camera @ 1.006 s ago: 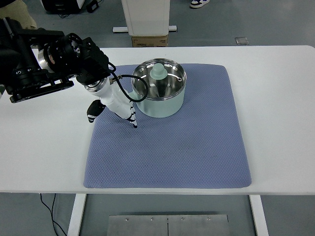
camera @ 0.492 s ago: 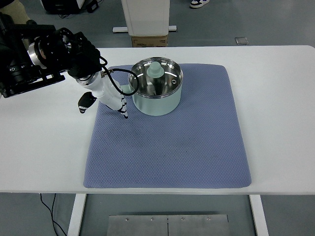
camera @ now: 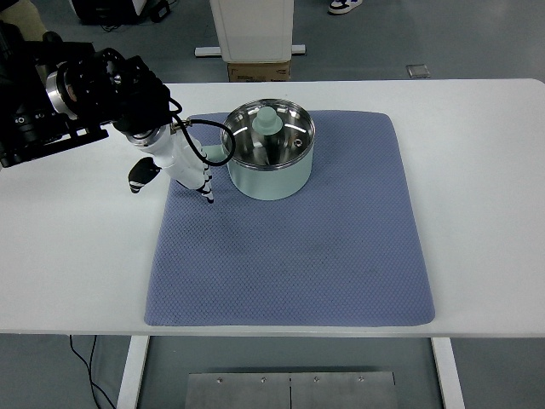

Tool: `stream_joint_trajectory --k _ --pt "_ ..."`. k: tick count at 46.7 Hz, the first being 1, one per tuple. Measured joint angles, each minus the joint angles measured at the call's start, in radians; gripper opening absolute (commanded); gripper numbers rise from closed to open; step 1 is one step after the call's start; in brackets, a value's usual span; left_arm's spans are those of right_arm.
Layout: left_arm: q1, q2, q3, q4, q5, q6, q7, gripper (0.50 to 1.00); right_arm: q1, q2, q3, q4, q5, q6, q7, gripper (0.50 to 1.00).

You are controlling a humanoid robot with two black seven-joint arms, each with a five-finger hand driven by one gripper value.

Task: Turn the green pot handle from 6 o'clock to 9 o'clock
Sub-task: 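Swing the handle with the left hand toward the left arm's side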

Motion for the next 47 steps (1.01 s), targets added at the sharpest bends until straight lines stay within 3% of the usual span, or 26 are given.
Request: stream_joint_trajectory --k 21,47 --pt "0.003 -0.001 0.018 0.021 0.011 0.037 0.000 1.000 0.000 0.000 0.000 0.000 0.000 0.000 0.000 1.000" --pt "0.013 -0.003 0.009 -0.089 -0.181 0.046 0.000 1.000 0.000 0.000 0.000 0.000 0.000 0.000 0.000 1.000"
